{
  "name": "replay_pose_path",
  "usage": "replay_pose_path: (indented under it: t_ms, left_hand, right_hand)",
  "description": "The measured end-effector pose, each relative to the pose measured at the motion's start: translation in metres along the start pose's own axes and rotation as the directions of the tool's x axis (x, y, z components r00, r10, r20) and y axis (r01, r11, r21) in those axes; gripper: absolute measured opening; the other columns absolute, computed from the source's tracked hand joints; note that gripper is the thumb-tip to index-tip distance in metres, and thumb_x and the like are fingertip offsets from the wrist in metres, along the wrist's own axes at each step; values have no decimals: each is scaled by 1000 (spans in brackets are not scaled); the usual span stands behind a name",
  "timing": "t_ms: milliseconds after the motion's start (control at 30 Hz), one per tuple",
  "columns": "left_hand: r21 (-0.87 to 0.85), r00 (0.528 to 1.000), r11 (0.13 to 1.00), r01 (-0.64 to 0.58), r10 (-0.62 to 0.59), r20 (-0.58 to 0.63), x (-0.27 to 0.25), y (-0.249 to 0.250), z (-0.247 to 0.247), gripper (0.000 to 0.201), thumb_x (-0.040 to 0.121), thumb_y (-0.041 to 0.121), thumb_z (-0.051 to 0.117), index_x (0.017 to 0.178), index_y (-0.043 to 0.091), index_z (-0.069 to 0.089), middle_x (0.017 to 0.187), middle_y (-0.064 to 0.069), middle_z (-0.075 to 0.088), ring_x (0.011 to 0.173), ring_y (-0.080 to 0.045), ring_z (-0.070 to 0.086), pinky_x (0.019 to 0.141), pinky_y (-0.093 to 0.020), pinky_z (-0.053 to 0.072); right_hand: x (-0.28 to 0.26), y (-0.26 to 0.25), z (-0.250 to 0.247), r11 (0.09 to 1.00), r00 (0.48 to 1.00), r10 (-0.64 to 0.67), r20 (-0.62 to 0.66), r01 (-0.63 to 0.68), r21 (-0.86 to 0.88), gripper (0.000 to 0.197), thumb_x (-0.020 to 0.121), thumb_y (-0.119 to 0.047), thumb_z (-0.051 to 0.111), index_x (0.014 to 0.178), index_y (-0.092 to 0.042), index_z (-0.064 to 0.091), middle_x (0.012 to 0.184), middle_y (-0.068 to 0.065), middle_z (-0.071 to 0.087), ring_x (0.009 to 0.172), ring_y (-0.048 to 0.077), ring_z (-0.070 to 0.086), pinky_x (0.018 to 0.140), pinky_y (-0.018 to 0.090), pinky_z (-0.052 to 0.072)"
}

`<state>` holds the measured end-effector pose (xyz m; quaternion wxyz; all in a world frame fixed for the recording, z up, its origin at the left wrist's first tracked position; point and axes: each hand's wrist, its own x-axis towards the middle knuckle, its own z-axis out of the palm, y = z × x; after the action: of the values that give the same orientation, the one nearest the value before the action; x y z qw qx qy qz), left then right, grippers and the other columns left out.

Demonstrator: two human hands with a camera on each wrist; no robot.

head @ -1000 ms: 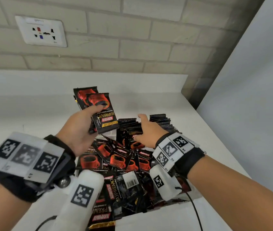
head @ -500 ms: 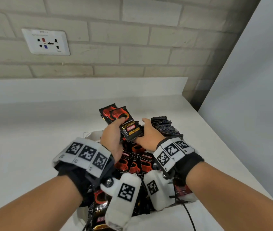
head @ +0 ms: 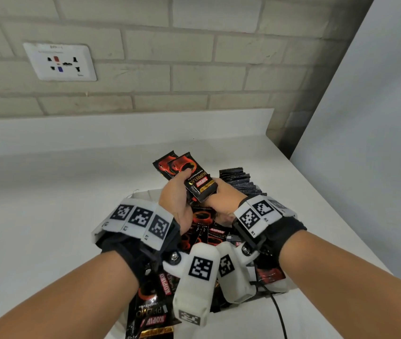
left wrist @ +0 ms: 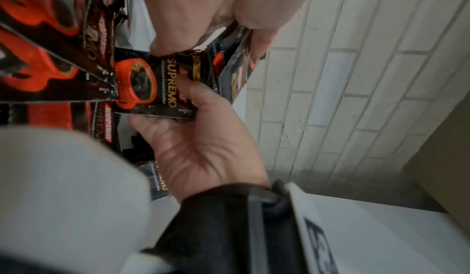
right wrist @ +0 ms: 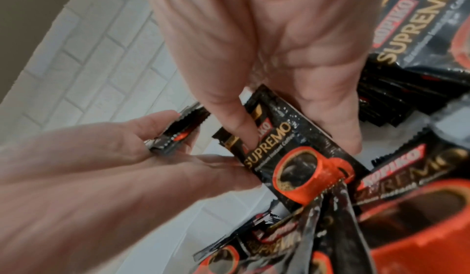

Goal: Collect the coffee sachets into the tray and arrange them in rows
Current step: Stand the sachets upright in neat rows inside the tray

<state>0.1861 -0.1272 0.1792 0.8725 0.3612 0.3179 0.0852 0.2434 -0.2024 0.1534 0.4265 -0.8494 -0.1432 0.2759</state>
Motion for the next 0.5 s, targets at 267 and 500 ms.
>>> replay_pose_path:
  t_ms: [267, 500]
  left_hand:
    - [114, 997, 993, 6, -15, 79, -11, 15, -9, 17, 95, 15, 48, 106, 7, 57, 92, -9, 65, 75, -20, 62, 50, -22, 54]
    - [168, 993, 985, -42, 23, 117, -32, 33, -33, 17, 91, 13, 53, 105, 7, 61, 100, -13, 69, 84, -23, 66, 68, -31, 57]
  right_hand:
    - [-8, -10, -10, 994, 998, 44, 48, -39, -104, 76, 81, -2, 62, 143, -10, 18, 125, 14, 52, 88, 20, 58, 77, 28, 49]
    - [-30, -18, -26, 951, 998, -32, 61, 49, -305, 83, 88, 1, 49, 148, -21, -4, 139, 20, 40, 68, 20, 56, 59, 25, 43]
